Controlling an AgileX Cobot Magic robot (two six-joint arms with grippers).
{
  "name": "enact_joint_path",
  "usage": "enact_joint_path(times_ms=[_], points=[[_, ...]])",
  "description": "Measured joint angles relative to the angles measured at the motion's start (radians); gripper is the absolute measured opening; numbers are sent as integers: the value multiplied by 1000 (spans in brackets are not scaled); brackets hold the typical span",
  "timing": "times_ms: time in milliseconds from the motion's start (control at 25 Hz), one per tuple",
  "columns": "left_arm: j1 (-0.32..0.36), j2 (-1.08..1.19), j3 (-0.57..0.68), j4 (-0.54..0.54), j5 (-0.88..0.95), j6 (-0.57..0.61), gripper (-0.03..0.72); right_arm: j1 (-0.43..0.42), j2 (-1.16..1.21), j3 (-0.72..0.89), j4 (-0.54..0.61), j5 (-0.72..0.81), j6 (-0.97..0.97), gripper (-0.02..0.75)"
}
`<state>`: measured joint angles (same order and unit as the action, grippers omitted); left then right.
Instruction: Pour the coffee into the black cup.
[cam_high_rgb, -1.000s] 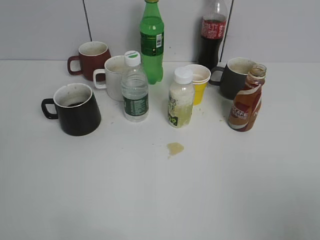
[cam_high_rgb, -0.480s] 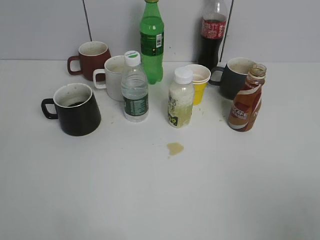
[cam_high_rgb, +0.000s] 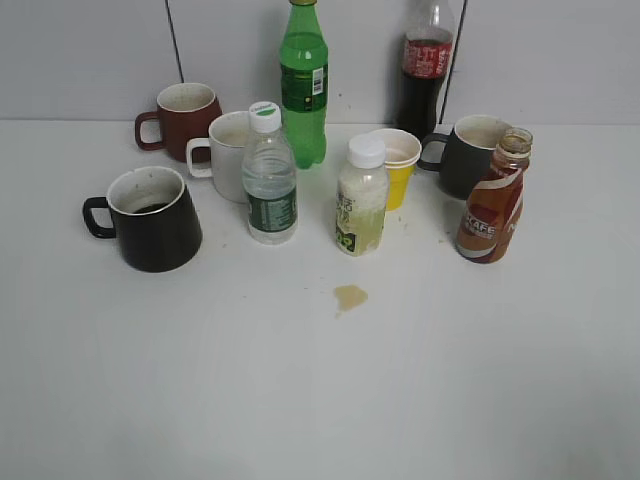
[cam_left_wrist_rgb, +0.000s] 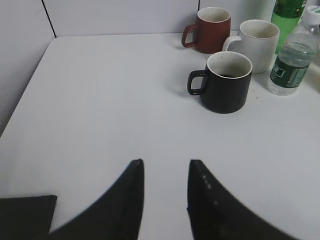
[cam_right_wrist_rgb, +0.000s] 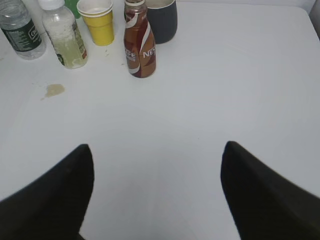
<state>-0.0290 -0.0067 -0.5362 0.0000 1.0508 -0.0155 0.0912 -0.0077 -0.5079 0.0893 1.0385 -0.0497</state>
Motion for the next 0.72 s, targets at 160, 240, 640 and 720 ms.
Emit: enact_joint_path(times_ms=[160,240,640,720], points=[[0,0,0,0,0,0,232,0,0,0,0,0,0,589],[0,0,0,0,0,0,232,0,0,0,0,0,0,589],[0,0,0,0,0,0,232,0,-1,0,0,0,-1,587],[0,0,0,0,0,0,232,0,-1,0,0,0,-1,587]])
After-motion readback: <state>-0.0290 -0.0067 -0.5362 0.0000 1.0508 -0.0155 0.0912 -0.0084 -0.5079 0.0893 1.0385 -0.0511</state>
